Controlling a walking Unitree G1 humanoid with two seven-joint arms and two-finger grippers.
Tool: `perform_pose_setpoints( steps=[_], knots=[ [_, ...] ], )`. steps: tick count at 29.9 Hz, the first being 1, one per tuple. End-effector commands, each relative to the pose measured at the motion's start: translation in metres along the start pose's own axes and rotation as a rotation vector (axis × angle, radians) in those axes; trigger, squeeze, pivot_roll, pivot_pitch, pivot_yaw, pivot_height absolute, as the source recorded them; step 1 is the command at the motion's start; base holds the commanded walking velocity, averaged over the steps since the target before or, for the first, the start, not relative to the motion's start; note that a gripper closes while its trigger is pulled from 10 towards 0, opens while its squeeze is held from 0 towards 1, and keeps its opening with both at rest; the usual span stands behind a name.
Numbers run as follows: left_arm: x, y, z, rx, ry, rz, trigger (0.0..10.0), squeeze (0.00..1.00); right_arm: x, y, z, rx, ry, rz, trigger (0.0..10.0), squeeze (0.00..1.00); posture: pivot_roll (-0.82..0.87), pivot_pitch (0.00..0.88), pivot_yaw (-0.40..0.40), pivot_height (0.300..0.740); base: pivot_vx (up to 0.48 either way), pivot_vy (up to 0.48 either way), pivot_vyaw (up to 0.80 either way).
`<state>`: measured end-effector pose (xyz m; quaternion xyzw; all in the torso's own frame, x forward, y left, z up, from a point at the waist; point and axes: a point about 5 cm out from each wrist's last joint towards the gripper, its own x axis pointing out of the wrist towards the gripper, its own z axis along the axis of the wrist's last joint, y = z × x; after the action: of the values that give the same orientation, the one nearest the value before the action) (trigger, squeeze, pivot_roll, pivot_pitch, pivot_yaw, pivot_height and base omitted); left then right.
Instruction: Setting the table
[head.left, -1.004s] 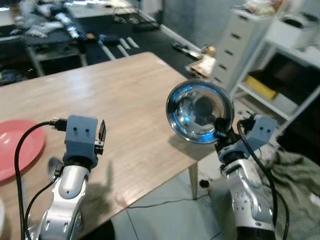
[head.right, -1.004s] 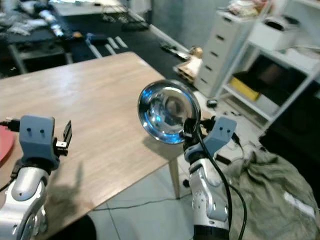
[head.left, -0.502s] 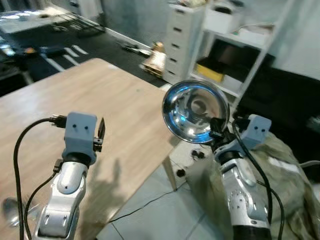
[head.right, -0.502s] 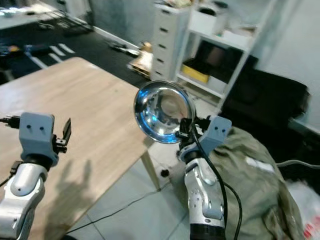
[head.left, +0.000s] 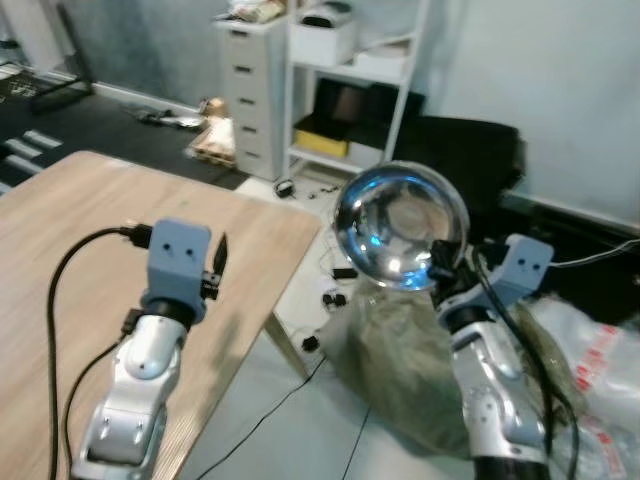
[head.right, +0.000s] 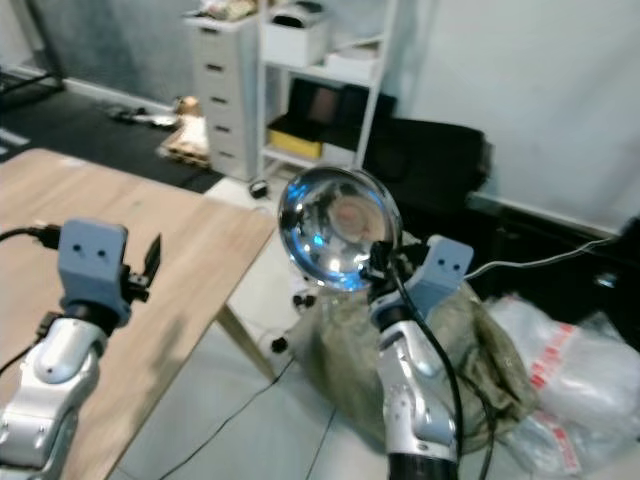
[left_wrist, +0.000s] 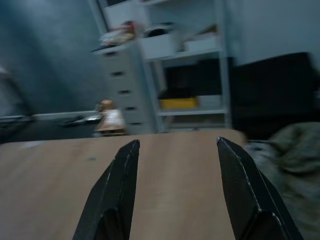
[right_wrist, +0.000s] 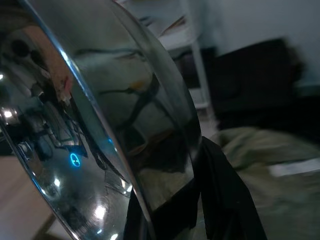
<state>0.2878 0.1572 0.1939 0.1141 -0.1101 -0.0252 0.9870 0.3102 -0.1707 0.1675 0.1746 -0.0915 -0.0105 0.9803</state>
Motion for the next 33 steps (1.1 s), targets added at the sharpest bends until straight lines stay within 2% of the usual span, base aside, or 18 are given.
perform_pose_setpoints(
  steps=[1, 5, 8, 10, 12, 14, 17, 21, 23, 25, 27, 33],
  knots=[
    [-0.004, -0.004, -0.007, -0.007, 0.029, -0.033, 10.0, 0.00, -0.006, 0.002, -0.003, -0.014, -0.001, 0.011, 10.0, 0.00, 0.02, 0.013, 0.077, 0.740, 0.000, 0.000, -0.80],
    [-0.009, -0.021, -0.013, -0.055, 0.065, -0.152, 10.0, 0.00, -0.016, -0.013, -0.011, -0.027, 0.036, -0.032, 10.0, 0.00, 0.01, 0.017, 0.072, 0.740, 0.000, 0.000, -0.80],
    [-0.010, -0.025, -0.014, -0.073, 0.077, -0.187, 10.0, 0.00, -0.018, -0.017, -0.013, -0.030, 0.046, -0.044, 10.0, 0.00, 0.01, 0.017, 0.072, 0.740, 0.000, 0.000, -0.80],
    [-0.013, -0.034, -0.018, -0.103, 0.101, -0.290, 10.0, 0.00, -0.025, -0.028, -0.022, -0.033, 0.082, -0.078, 10.0, 0.00, 0.01, 0.019, 0.069, 0.740, 0.000, 0.000, -0.80],
    [-0.018, -0.046, -0.025, -0.116, 0.133, -0.418, 10.0, 0.00, -0.038, -0.038, -0.039, 0.022, 0.152, -0.099, 10.0, 0.00, 0.00, 0.019, 0.072, 0.740, 0.000, 0.000, -0.80],
    [-0.018, -0.046, -0.025, -0.116, 0.133, -0.418, 10.0, 0.00, -0.038, -0.038, -0.039, 0.022, 0.152, -0.099, 10.0, 0.00, 0.00, 0.019, 0.072, 0.740, 0.000, 0.000, -0.80],
    [-0.025, -0.057, -0.034, -0.108, 0.168, -0.523, 10.0, 0.00, -0.052, -0.045, -0.056, 0.141, 0.208, -0.140, 10.0, 0.00, -0.01, 0.017, 0.078, 0.740, 0.000, 0.000, -0.80],
    [-0.031, -0.062, -0.041, -0.123, 0.200, -0.572, 10.0, 0.00, -0.059, -0.049, -0.063, 0.206, 0.224, -0.188, 10.0, 0.00, -0.01, 0.015, 0.081, 0.740, 0.000, 0.000, -0.80],
    [-0.037, -0.064, -0.050, -0.130, 0.237, -0.598, 10.0, 0.00, -0.065, -0.053, -0.068, 0.301, 0.231, -0.233, 10.0, 0.00, -0.02, 0.016, 0.082, 0.740, 0.000, 0.000, -0.80],
    [-0.037, -0.064, -0.050, -0.130, 0.237, -0.598, 10.0, 0.00, -0.065, -0.053, -0.068, 0.301, 0.231, -0.233, 10.0, 0.00, -0.02, 0.016, 0.082, 0.740, 0.000, 0.000, -0.80],
    [-0.045, -0.063, -0.059, -0.133, 0.267, -0.611, 10.0, 0.00, -0.072, -0.058, -0.071, 0.359, 0.233, -0.265, 10.0, 0.00, -0.03, 0.017, 0.086, 0.740, 0.000, 0.000, -0.80],
    [-0.048, -0.061, -0.064, -0.134, 0.282, -0.603, 10.0, 0.00, -0.075, -0.062, -0.073, 0.371, 0.237, -0.279, 10.0, 0.00, -0.03, 0.017, 0.083, 0.740, 0.000, 0.000, -0.80]
  ],
)
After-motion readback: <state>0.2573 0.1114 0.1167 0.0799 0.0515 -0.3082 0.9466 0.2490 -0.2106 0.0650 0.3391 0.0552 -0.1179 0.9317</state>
